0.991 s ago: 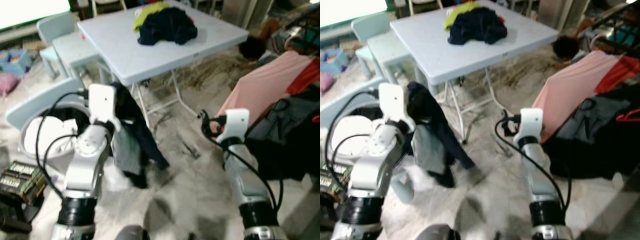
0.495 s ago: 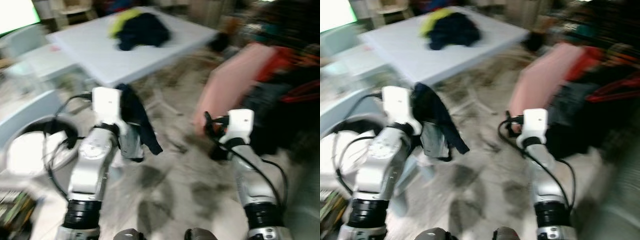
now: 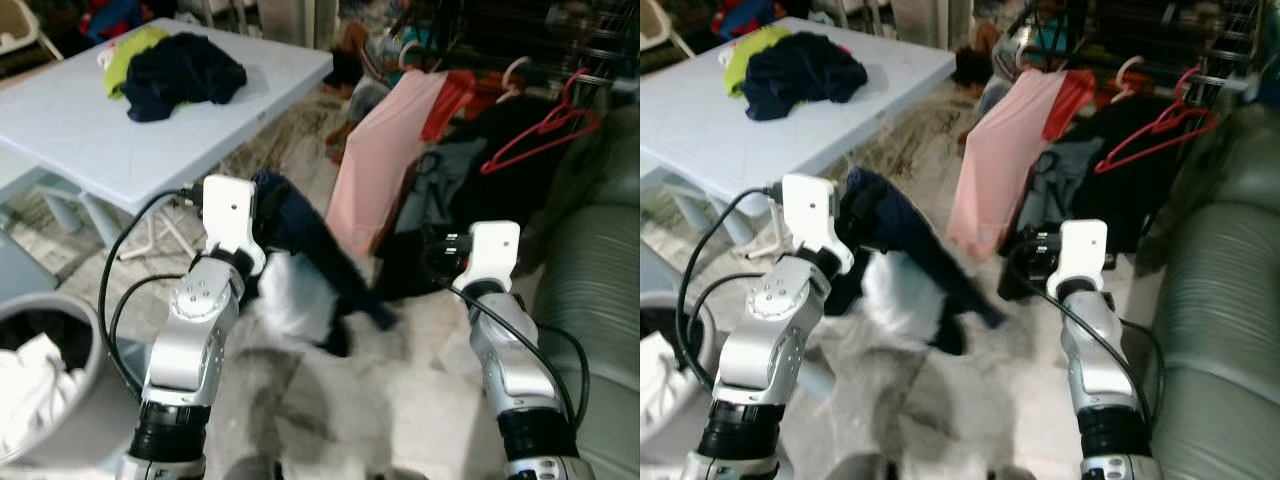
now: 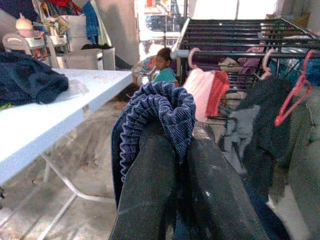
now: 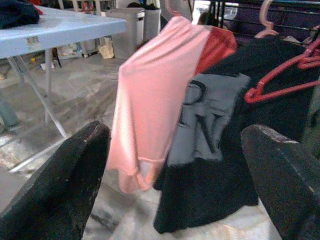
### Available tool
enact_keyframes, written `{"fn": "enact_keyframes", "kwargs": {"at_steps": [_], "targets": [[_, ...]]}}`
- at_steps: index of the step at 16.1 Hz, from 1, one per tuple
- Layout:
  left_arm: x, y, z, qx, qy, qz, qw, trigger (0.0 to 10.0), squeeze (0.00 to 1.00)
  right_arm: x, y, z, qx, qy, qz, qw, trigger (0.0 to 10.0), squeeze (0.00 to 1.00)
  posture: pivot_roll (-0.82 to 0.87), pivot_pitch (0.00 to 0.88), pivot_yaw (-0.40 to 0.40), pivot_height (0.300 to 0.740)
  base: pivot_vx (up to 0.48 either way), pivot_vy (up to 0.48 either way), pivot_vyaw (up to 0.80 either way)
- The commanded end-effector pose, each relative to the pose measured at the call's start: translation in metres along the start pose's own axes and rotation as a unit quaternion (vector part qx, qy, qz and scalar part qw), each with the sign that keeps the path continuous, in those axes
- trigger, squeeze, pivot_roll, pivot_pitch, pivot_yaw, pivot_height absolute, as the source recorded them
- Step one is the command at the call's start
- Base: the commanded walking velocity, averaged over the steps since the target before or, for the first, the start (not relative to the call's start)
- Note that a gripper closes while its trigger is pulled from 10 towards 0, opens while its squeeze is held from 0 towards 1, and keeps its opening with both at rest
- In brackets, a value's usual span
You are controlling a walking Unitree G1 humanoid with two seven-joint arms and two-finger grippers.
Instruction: Hang hanger
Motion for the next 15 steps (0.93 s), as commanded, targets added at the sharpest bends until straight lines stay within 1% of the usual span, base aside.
{"fn": "enact_keyframes", "kwargs": {"at_steps": [1, 5, 7, 8, 10, 12, 15], "targets": [[0.010, -0.008, -0.002, 0.005, 0.016, 0.011, 1.000, 10.0, 0.00, 0.005, -0.011, 0.003, 0.011, 0.006, 0.005, 1.000, 10.0, 0.00, 0.01, 0.041, 0.044, 0.740, 0.289, 0.386, -0.80], [0.006, -0.003, -0.002, -0.009, 0.009, 0.007, 1.000, 10.0, 0.00, 0.005, -0.011, 0.003, 0.012, 0.005, 0.004, 1.000, 10.0, 0.00, 0.01, 0.042, 0.044, 0.740, 0.289, 0.383, -0.80], [-0.002, 0.006, -0.005, -0.031, -0.006, 0.008, 0.999, 10.0, 0.00, 0.005, -0.012, 0.003, 0.013, 0.005, 0.003, 1.000, 10.0, 0.00, 0.01, 0.042, 0.044, 0.740, 0.287, 0.386, -0.80], [-0.009, 0.014, -0.008, -0.049, -0.017, 0.007, 0.999, 10.0, 0.00, 0.005, -0.013, 0.004, 0.013, 0.006, 0.003, 1.000, 10.0, 0.00, 0.01, 0.040, 0.044, 0.740, 0.289, 0.382, -0.80], [-0.019, 0.032, -0.015, -0.099, -0.032, 0.036, 0.994, 10.0, 0.00, 0.005, -0.012, 0.004, 0.011, 0.006, 0.002, 1.000, 10.0, 0.00, 0.01, 0.039, 0.043, 0.740, 0.289, 0.384, -0.80], [-0.024, 0.043, -0.019, -0.137, -0.039, 0.051, 0.989, 10.0, 0.00, 0.006, -0.013, 0.005, 0.011, 0.006, 0.002, 1.000, 10.0, 0.00, 0.01, 0.039, 0.042, 0.740, 0.285, 0.386, -0.80], [-0.026, 0.049, -0.022, -0.171, -0.040, 0.084, 0.981, 10.0, 0.00, 0.006, -0.014, 0.006, 0.012, 0.007, 0.003, 1.000, 10.0, 0.00, 0.01, 0.037, 0.041, 0.740, 0.279, 0.330, -0.56]]}}
Point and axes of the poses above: a point about 5 cm out from each wrist's last joint towards the gripper, its own z axis pointing out of the wrist towards the gripper, its own x axis along the axis of the wrist's last joint, y = z × x, the point moved 6 cm from there along z, pointing out of the wrist towards the gripper, and after that the axes turned 2 degrees about z, right-handed, at the moved point
